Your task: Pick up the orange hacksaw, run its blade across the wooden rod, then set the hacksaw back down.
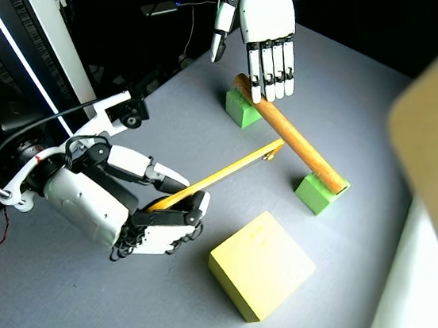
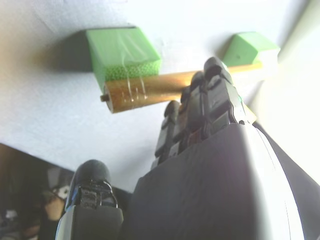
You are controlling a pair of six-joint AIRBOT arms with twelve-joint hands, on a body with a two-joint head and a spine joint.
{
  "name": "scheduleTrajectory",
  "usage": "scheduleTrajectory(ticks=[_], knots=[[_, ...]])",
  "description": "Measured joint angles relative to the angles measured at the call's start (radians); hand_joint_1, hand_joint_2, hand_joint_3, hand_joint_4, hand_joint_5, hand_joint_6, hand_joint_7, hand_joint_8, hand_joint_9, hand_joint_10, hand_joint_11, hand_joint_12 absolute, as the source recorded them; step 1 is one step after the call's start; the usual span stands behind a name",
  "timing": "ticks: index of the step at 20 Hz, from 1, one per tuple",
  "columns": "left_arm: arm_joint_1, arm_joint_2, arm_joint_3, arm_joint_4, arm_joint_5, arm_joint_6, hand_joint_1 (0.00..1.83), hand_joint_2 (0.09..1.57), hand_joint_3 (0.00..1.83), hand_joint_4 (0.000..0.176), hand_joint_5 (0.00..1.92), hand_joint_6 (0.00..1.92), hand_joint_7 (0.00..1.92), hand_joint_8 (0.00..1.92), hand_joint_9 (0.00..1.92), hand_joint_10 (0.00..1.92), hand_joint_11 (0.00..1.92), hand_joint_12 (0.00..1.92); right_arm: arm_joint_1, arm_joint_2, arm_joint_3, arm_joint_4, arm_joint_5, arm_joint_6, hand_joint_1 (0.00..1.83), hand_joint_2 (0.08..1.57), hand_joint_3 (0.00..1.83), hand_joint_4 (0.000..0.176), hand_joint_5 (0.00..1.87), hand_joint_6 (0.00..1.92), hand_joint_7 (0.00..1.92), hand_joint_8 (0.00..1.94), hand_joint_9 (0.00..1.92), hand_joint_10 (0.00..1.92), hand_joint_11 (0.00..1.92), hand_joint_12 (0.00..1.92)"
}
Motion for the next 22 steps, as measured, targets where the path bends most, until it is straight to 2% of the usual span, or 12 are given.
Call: scheduleTrajectory(ticks=[3,9,10,11,14,15,16,17,18,19,20,22], knots=[[0.001,-0.003,0.016,0.005,-0.043,0.013,0.00,1.18,0.00,0.000,0.04,0.00,0.07,0.00,0.05,0.00,0.00,0.17,-0.072,-0.027,0.031,-0.061,0.011,0.053,1.36,1.18,0.00,0.000,0.73,1.10,0.88,1.21,0.84,1.48,0.64,1.63],[0.013,-0.005,0.040,0.015,-0.188,0.021,0.00,1.18,0.00,0.000,0.02,0.00,0.05,0.00,0.04,0.00,0.00,0.16,-0.111,-0.106,0.221,-0.320,-0.029,0.201,1.36,1.18,0.00,0.000,0.73,1.11,0.86,1.23,0.88,1.43,0.67,1.56],[0.013,-0.005,0.040,0.019,-0.212,0.025,0.00,1.18,0.00,0.000,0.03,0.00,0.06,0.00,0.04,0.00,0.00,0.20,-0.115,-0.113,0.228,-0.329,-0.035,0.208,1.36,1.18,0.00,0.000,0.72,1.12,0.86,1.24,0.88,1.42,0.67,1.56],[0.002,-0.005,0.041,0.019,-0.268,0.044,0.00,1.18,0.00,0.000,0.02,0.00,0.05,0.00,0.04,0.00,0.00,0.19,-0.138,-0.123,0.228,-0.340,-0.043,0.217,1.34,1.24,0.00,0.000,0.53,1.30,0.75,1.38,0.83,1.53,0.65,1.58],[-0.025,-0.015,0.055,-0.029,-0.294,0.066,0.00,1.18,0.00,0.000,0.02,0.00,0.05,0.00,0.04,0.00,0.00,0.20,-0.159,-0.122,0.227,-0.354,-0.046,0.227,1.33,1.27,0.00,0.000,0.49,1.36,0.72,1.42,0.79,1.58,0.61,1.62],[-0.039,-0.019,0.061,-0.047,-0.308,0.074,0.00,1.18,0.00,0.000,0.03,0.00,0.05,0.00,0.04,0.00,0.00,0.18,-0.166,-0.123,0.227,-0.360,-0.045,0.229,1.20,1.28,0.00,0.000,0.55,1.41,0.77,1.47,0.65,1.28,0.57,1.61],[-0.053,-0.021,0.068,-0.056,-0.323,0.076,0.00,1.18,0.00,0.000,0.03,0.00,0.05,0.00,0.04,0.00,0.00,0.18,-0.173,-0.122,0.227,-0.368,-0.041,0.229,1.14,1.30,0.00,0.000,0.55,1.50,0.74,1.49,0.59,1.15,0.51,1.63],[-0.062,-0.021,0.072,-0.057,-0.337,0.077,0.00,1.18,0.00,0.000,0.03,0.00,0.05,0.00,0.04,0.00,0.00,0.18,-0.173,-0.123,0.227,-0.369,-0.042,0.230,1.14,1.24,0.00,0.000,0.51,0.82,0.57,0.88,0.56,1.03,0.44,1.61],[-0.067,-0.021,0.076,-0.057,-0.371,0.080,0.00,1.18,0.00,0.000,0.04,0.00,0.05,0.00,0.05,0.00,0.00,0.18,-0.181,-0.123,0.227,-0.383,-0.039,0.232,1.09,1.21,0.00,0.000,0.56,0.41,0.57,0.47,0.49,0.90,0.30,1.61],[-0.075,-0.021,0.077,-0.047,-0.392,0.082,0.00,1.18,0.00,0.000,0.04,0.00,0.05,0.00,0.05,0.00,0.00,0.18,-0.186,-0.123,0.227,-0.398,-0.038,0.233,1.05,1.20,0.00,0.000,0.58,0.19,0.59,0.23,0.45,0.78,0.21,1.60],[-0.079,-0.023,0.084,-0.044,-0.424,0.084,0.00,1.18,0.00,0.000,0.02,0.00,0.04,0.00,0.03,0.00,0.00,0.15,-0.188,-0.123,0.227,-0.412,-0.038,0.235,0.99,1.19,0.00,0.000,0.53,0.07,0.53,0.08,0.39,0.54,0.10,1.52],[-0.087,-0.023,0.088,-0.043,-0.470,0.085,0.00,1.18,0.00,0.000,0.03,0.00,0.05,0.00,0.04,0.00,0.00,0.16,-0.189,-0.123,0.227,-0.430,-0.038,0.236,0.93,1.14,0.00,0.000,0.44,0.00,0.40,0.00,0.39,0.17,0.00,1.39]])
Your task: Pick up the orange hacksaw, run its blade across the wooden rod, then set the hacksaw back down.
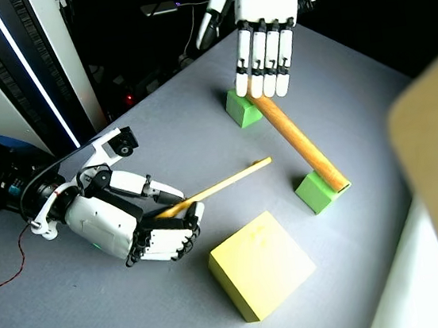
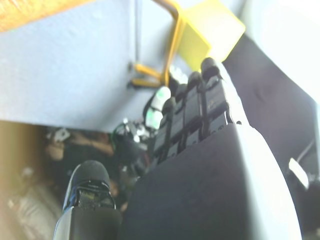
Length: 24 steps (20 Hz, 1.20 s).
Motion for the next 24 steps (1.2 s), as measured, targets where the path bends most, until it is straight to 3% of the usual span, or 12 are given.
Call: scheduleTrajectory(ticks=[5,7,10,12,13,14,15,16,17,18,20,24], knots=[[0.000,-0.005,0.023,0.108,-0.138,-0.010,0.00,1.19,0.00,0.000,0.03,0.00,0.05,0.00,0.04,0.00,0.00,0.15,-0.008,0.004,0.000,-0.093,-0.009,0.023,0.68,1.01,0.00,0.000,0.16,0.00,0.09,0.00,0.08,0.00,0.00,0.61],[0.000,-0.005,0.018,0.109,-0.185,-0.017,0.00,1.18,0.00,0.000,0.03,0.00,0.06,0.00,0.04,0.00,0.00,0.17,0.015,0.023,-0.013,-0.143,-0.031,0.031,0.58,1.01,0.00,0.000,0.11,0.00,0.06,0.00,0.06,0.00,0.00,0.50],[0.004,-0.005,0.018,0.122,-0.224,-0.024,0.00,1.19,0.00,0.034,0.07,0.00,0.12,0.00,0.11,0.00,0.00,0.30,0.044,0.065,-0.054,-0.144,-0.038,0.041,0.49,1.03,0.00,0.000,0.31,0.03,0.29,0.03,0.27,0.04,0.00,0.88],[0.005,-0.005,0.018,0.135,-0.241,-0.024,0.00,1.19,0.00,0.038,0.07,0.00,0.13,0.00,0.12,0.00,0.00,0.32,0.081,0.096,-0.076,-0.137,-0.071,0.042,0.48,1.03,0.00,0.000,0.34,0.02,0.33,0.02,0.30,0.03,0.00,0.94],[0.004,-0.005,0.018,0.135,-0.249,-0.024,0.01,1.23,0.01,0.021,0.30,0.03,0.28,0.02,0.34,0.03,0.16,0.59,0.108,0.115,-0.084,-0.137,-0.094,0.040,0.43,1.11,0.00,0.000,0.59,0.03,0.66,0.08,0.61,0.38,0.28,1.32],[0.004,-0.005,0.018,0.133,-0.254,-0.024,0.01,1.23,0.01,0.021,0.30,0.03,0.28,0.02,0.34,0.03,0.16,0.59,0.127,0.132,-0.090,-0.147,-0.107,0.041,0.43,1.11,0.00,0.000,0.59,0.03,0.66,0.08,0.61,0.38,0.28,1.32],[0.004,-0.005,0.018,0.133,-0.257,-0.024,0.04,1.29,0.00,0.000,0.59,0.44,0.62,0.10,0.72,0.28,0.56,0.79,0.153,0.155,-0.090,-0.179,-0.120,0.040,0.41,1.17,0.01,0.000,0.81,0.64,0.87,0.97,0.89,1.32,0.83,1.77],[0.004,-0.005,0.018,0.128,-0.262,-0.024,0.05,1.31,0.00,0.023,0.51,1.31,0.73,0.56,0.76,0.96,0.73,1.27,0.175,0.178,-0.089,-0.214,-0.133,0.040,0.39,1.22,0.00,0.000,0.74,1.38,0.91,1.74,1.05,1.89,1.17,1.91],[0.004,-0.005,0.018,0.131,-0.265,-0.025,0.01,1.34,0.00,0.059,0.47,1.75,0.67,1.38,0.72,1.63,0.76,1.75,0.202,0.206,-0.084,-0.272,-0.170,0.040,0.45,1.21,0.00,0.000,0.66,1.77,0.94,1.91,1.17,1.92,1.33,1.92],[0.005,-0.005,0.018,0.141,-0.262,-0.025,0.05,1.36,0.00,0.059,0.49,1.89,0.72,1.72,0.75,1.86,0.82,1.89,0.223,0.224,-0.073,-0.341,-0.202,0.043,0.44,1.23,0.00,0.000,0.70,1.89,0.99,1.94,1.26,1.92,1.44,1.92],[0.013,-0.005,0.013,0.126,-0.272,-0.025,0.17,1.36,0.00,0.084,0.65,1.92,0.84,1.91,0.91,1.92,0.99,1.92,0.266,0.246,-0.019,-0.555,-0.264,0.088,0.37,1.28,0.01,0.000,0.85,1.92,1.14,1.94,1.39,1.92,1.58,1.92],[0.014,-0.005,0.014,0.133,-0.280,-0.025,0.17,1.46,0.02,0.100,1.19,1.92,1.22,1.92,1.29,1.92,1.36,1.92,0.376,0.257,0.143,-1.279,-0.282,0.352,0.19,1.44,0.02,0.000,1.15,1.92,1.38,1.94,1.60,1.92,1.75,1.92]])
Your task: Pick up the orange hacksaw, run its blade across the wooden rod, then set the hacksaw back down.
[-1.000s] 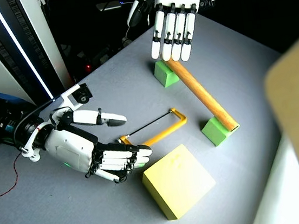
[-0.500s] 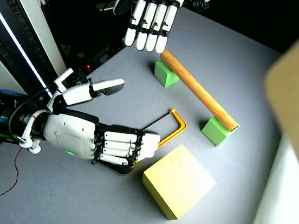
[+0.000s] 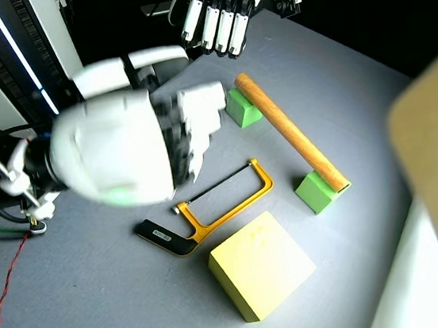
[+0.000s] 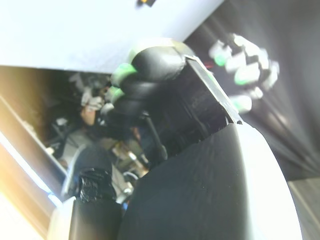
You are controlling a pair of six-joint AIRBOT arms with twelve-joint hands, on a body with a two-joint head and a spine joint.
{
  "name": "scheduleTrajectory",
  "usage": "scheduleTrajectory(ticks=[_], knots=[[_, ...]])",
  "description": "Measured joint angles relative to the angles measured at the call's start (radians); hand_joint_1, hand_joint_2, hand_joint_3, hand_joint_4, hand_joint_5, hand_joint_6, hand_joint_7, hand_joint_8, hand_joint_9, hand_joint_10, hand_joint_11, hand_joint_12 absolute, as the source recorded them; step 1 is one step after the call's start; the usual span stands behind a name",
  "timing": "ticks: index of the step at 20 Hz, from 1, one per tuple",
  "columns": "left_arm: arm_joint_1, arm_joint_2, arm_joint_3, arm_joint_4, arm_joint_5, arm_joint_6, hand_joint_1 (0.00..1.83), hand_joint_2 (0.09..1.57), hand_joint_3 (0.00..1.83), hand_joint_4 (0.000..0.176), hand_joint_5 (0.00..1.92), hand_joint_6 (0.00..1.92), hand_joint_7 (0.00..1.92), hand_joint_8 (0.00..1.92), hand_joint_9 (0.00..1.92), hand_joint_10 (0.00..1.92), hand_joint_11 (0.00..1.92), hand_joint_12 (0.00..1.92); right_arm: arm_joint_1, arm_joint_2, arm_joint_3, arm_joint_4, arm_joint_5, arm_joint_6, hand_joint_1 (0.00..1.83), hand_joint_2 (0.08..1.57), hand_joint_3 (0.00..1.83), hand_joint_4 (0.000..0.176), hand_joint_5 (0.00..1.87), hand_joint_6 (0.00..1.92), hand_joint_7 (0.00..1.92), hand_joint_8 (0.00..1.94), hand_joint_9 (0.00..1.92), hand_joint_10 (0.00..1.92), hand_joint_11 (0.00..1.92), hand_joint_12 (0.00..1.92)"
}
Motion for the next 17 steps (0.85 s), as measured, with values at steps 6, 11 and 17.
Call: scheduleTrajectory(ticks=[6,11,17], knots=[[0.006,-0.001,0.007,-0.001,-0.004,0.000,0.17,1.52,0.01,0.065,1.23,1.92,1.34,1.92,1.42,1.92,1.51,1.92,0.141,-0.051,0.125,-0.645,0.165,0.083,0.19,1.54,0.01,0.000,1.11,1.92,1.37,1.94,1.56,1.92,1.69,1.92],[0.006,-0.001,0.016,-0.002,-0.014,0.000,0.21,1.51,0.00,0.054,1.22,1.92,1.33,1.92,1.38,1.92,1.47,1.92,0.273,-0.087,0.207,-0.947,0.274,0.065,0.23,1.53,0.00,0.000,1.11,1.92,1.35,1.94,1.53,1.92,1.67,1.92],[0.006,-0.001,0.030,0.000,-0.029,0.000,0.21,1.50,0.00,0.022,1.19,1.92,1.30,1.92,1.36,1.92,1.47,1.92,0.317,-0.105,0.242,-1.085,0.315,0.058,0.25,1.52,0.00,0.000,1.10,1.92,1.34,1.94,1.51,1.92,1.65,1.92]])
